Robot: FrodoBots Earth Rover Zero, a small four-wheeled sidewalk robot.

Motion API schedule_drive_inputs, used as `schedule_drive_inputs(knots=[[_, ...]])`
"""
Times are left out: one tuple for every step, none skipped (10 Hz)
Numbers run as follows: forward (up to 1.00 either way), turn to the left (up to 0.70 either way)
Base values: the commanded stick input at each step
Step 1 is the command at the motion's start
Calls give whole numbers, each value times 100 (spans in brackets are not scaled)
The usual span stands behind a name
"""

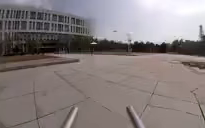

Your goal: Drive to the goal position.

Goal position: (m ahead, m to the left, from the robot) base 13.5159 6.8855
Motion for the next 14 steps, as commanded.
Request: schedule_drive_inputs(knots=[[100,2],[100,2],[100,2],[100,2],[100,2],[100,2],[100,2],[100,2],[100,2],[100,2],[100,2],[100,2],[100,2],[100,2]])
